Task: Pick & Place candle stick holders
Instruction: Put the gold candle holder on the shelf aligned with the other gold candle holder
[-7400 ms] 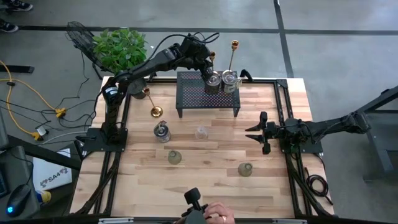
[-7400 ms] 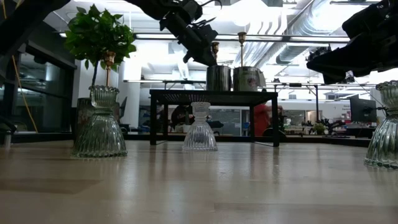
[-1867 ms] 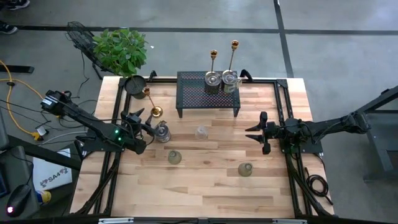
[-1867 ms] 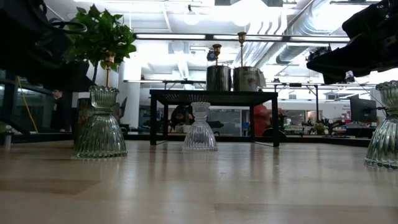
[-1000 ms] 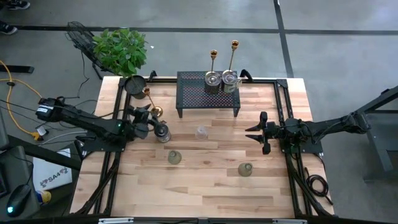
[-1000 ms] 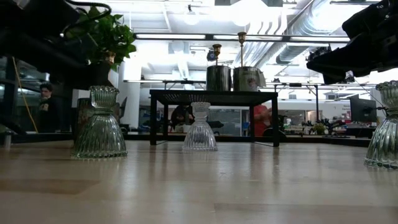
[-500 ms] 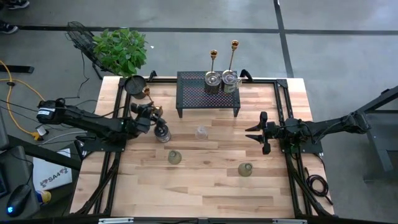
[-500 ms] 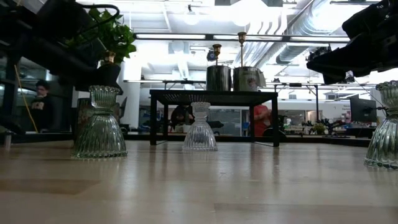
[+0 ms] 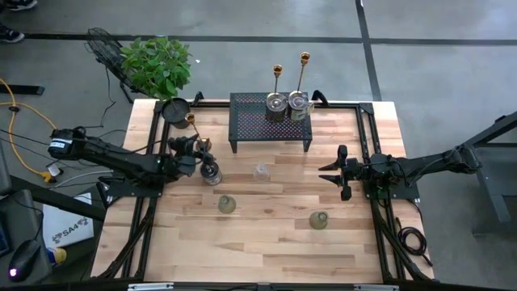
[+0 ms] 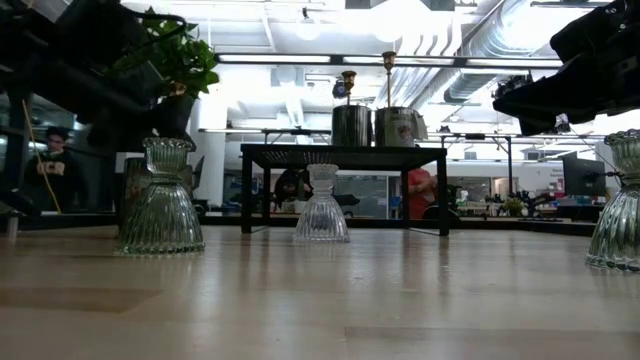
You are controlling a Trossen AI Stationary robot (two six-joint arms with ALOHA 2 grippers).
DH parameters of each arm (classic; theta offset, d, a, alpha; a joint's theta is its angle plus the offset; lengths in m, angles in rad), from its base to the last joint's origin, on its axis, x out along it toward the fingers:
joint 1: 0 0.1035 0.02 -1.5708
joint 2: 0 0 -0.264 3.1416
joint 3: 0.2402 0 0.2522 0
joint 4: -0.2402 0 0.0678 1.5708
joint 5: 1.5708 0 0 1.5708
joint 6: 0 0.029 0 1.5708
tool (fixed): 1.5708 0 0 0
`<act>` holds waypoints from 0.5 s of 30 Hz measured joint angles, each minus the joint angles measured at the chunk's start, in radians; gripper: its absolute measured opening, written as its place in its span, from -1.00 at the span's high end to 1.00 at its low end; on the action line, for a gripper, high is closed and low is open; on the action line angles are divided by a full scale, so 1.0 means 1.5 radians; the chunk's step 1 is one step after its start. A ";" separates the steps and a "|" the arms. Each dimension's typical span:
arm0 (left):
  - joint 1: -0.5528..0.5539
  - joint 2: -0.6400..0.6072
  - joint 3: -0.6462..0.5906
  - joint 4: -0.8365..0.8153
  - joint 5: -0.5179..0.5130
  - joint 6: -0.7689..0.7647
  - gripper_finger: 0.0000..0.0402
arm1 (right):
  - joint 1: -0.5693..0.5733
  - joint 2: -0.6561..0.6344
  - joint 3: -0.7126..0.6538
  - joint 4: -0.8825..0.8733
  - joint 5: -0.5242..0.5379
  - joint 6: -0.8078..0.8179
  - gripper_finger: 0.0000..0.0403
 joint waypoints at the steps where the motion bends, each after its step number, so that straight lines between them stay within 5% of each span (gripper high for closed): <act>1: -0.007 0.000 0.000 -0.012 -0.014 -0.017 -0.10 | 0.000 0.000 0.000 0.000 0.000 0.000 0.51; 15: -0.031 0.000 0.000 -0.085 -0.177 -0.035 -0.10 | 0.000 0.000 0.000 0.000 0.000 0.000 0.51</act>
